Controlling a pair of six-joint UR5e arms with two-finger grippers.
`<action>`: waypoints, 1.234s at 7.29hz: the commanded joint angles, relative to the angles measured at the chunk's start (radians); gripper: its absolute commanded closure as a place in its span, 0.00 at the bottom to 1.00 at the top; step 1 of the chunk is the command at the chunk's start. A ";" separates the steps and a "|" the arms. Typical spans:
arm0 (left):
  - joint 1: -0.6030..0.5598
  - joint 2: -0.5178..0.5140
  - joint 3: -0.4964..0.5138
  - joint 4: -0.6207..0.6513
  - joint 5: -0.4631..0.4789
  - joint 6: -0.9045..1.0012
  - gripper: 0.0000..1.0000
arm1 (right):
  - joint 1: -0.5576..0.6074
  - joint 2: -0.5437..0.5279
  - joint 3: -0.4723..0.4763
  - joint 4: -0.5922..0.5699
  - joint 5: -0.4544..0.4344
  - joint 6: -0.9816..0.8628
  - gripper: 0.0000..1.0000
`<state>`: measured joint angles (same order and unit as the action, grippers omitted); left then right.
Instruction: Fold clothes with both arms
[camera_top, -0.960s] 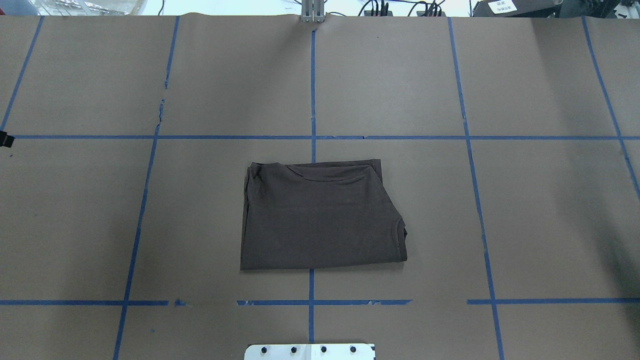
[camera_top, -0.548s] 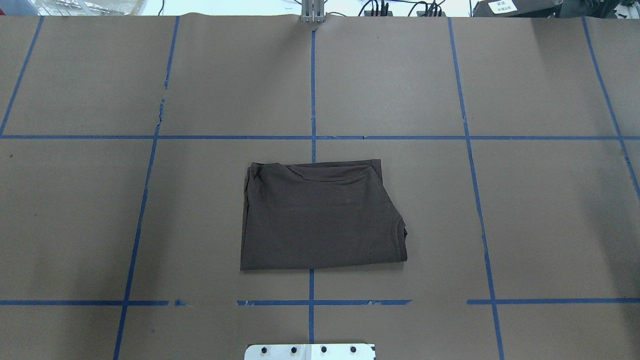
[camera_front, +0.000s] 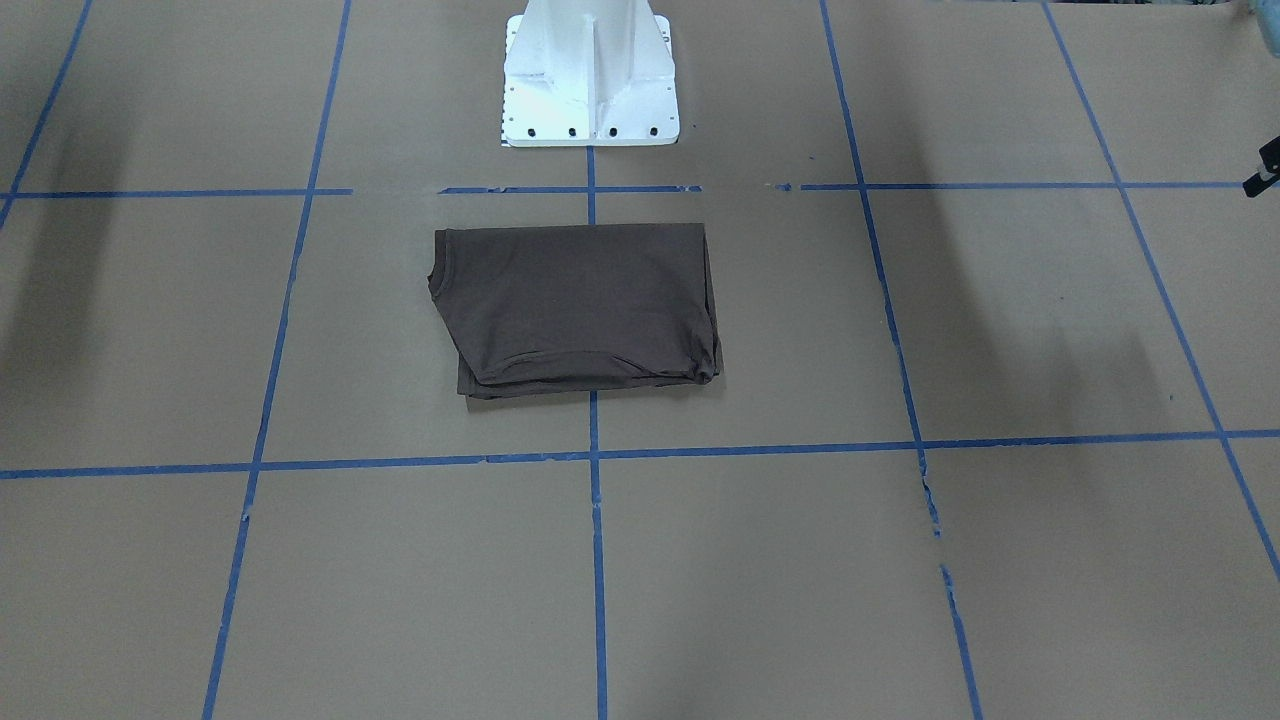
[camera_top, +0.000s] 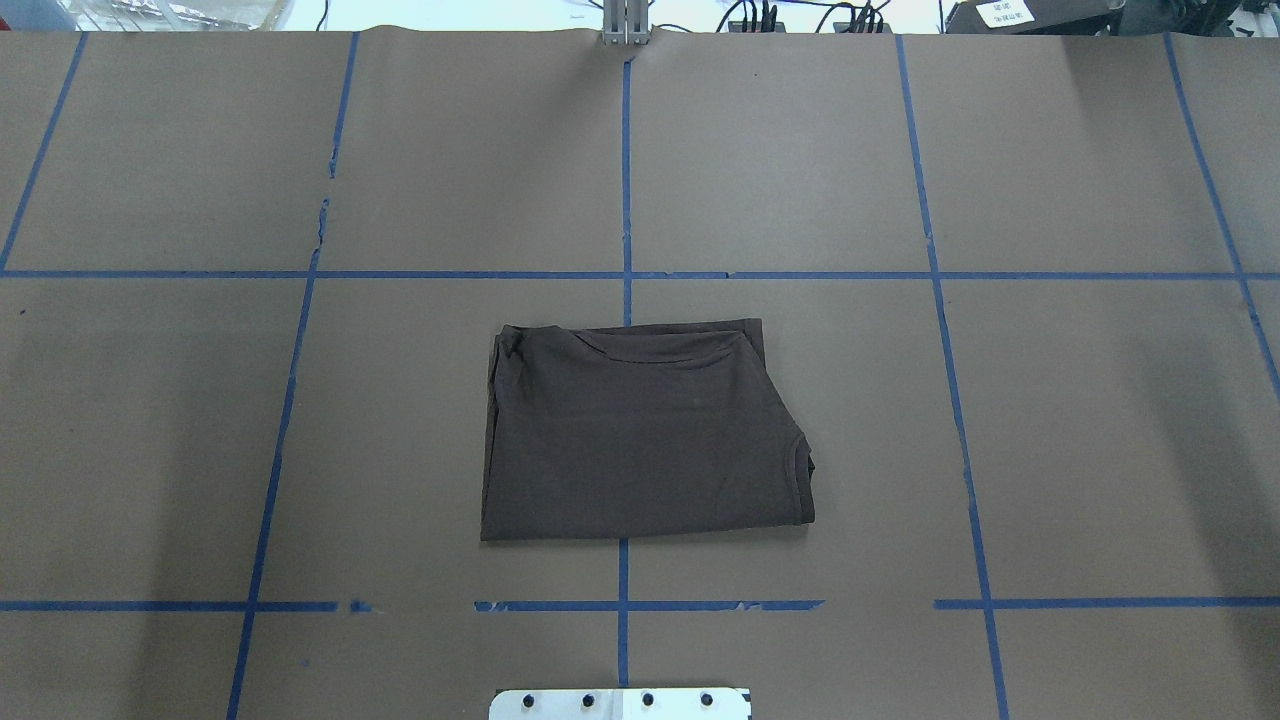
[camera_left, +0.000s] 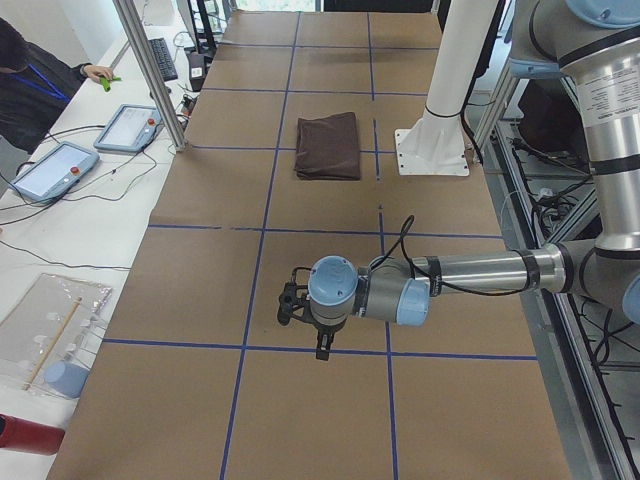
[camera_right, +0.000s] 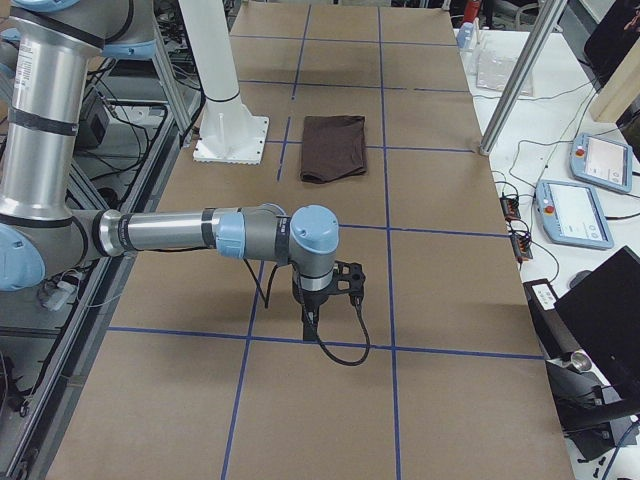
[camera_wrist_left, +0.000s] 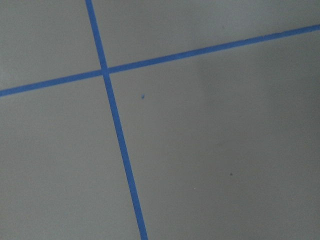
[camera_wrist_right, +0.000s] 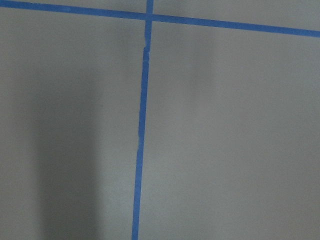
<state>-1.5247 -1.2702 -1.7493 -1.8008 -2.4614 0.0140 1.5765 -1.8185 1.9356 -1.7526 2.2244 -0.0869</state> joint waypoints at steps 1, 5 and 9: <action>-0.034 -0.007 0.002 0.049 -0.001 0.000 0.00 | 0.010 0.002 -0.007 -0.042 -0.022 -0.001 0.00; -0.043 -0.012 -0.012 0.115 0.001 0.001 0.00 | 0.010 0.005 -0.059 0.043 0.049 0.001 0.00; -0.052 -0.023 -0.135 0.193 0.119 -0.002 0.00 | 0.010 0.007 -0.061 0.050 0.051 0.001 0.00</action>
<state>-1.5715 -1.2887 -1.8149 -1.6502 -2.3852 0.0129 1.5861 -1.8117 1.8748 -1.7038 2.2744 -0.0859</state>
